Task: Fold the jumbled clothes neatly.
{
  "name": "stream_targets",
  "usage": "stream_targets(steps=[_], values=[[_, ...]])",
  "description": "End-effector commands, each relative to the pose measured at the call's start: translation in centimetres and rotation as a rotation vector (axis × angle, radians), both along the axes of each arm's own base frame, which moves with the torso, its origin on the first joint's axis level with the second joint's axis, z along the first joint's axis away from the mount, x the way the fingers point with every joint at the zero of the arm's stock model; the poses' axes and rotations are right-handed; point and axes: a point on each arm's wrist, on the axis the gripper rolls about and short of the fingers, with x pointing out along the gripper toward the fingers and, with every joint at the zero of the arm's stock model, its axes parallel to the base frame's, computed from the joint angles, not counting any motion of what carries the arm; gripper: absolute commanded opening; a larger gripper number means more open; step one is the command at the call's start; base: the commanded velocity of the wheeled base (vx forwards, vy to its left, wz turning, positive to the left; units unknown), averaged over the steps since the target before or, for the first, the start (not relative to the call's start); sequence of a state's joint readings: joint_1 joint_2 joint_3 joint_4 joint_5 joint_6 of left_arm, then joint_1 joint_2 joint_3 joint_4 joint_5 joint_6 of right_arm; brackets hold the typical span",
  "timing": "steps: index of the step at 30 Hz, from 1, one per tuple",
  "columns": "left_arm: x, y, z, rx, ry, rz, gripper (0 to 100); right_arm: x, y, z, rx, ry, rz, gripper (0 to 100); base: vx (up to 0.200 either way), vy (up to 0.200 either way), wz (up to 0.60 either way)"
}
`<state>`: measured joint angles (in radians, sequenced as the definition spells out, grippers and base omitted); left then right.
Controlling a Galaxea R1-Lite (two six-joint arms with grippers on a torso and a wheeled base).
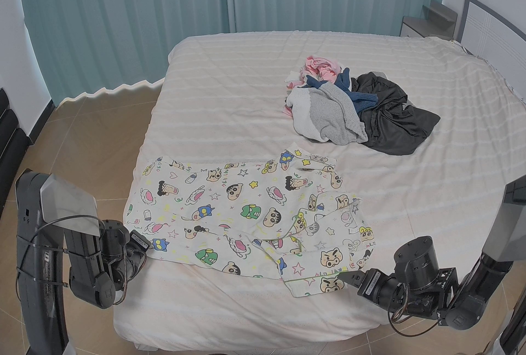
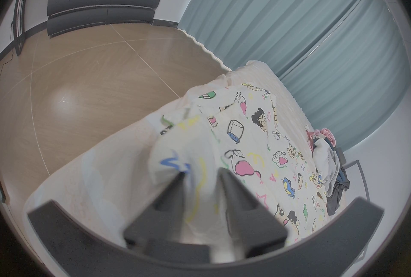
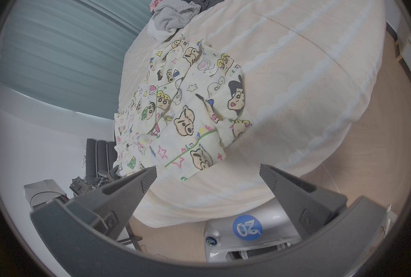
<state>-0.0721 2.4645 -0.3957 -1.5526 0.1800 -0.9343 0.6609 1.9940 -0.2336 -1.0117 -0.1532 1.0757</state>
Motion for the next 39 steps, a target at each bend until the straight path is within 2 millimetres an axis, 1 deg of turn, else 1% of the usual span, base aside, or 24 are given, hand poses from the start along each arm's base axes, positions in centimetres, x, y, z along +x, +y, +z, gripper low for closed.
stream_targets(steps=[1, 3, 4, 6, 12, 18, 20, 26, 31, 39], values=[[0.2, 0.1, 0.0, 0.011, -0.017, 0.024, 0, 0.4, 0.2, -2.0, -0.057, 0.019, -0.038, 100, 0.0, 0.0, 0.0], [0.2, 0.3, 0.1, 0.02, -0.021, 0.038, 0, 0.7, 0.4, -3.2, -0.071, 0.016, -0.051, 100, 0.0, 0.0, 0.0], [0.2, 0.3, 0.1, 0.02, -0.022, 0.039, 0, 0.8, 0.4, -3.3, -0.071, 0.014, -0.052, 100, 0.0, 0.0, 0.0], [0.3, 0.5, 0.2, 0.022, -0.028, 0.051, 0, 1.2, 0.7, -4.4, -0.063, -0.013, -0.053, 100, 0.0, 0.0, 0.0], [0.3, 0.7, 0.3, 0.023, -0.029, 0.058, 0, 1.8, 1.0, -5.8, -0.078, -0.057, -0.062, 100, 0.0, 0.0, 0.0], [0.7, 0.7, 0.4, 0.023, -0.044, 0.059, 0, 1.8, 1.0, -6.0, -0.086, -0.057, -0.058, 100, 0.0, 0.0, 0.0], [0.7, 0.7, 0.4, 0.024, -0.044, 0.057, 0, 2.6, 1.4, -5.9, -0.071, -0.082, -0.065, 100, 0.0, 0.0, 0.0], [0.6, 0.7, 0.3, 0.025, -0.039, 0.059, 0, 3.5, 1.4, -5.9, -0.083, -0.111, -0.059, 100, 0.0, 0.0, 0.0], [0.6, 0.7, 0.3, 0.025, -0.039, 0.057, 0, 4.1, 1.5, -6.9, -0.107, -0.107, -0.052, 100, 0.0, 0.0, 0.0], [0.6, 0.7, 0.2, 0.025, -0.036, 0.057, 0, 5.0, 1.9, -6.6, -0.113, -0.146, -0.04, 100, 0.0, 0.0, 0.0]])
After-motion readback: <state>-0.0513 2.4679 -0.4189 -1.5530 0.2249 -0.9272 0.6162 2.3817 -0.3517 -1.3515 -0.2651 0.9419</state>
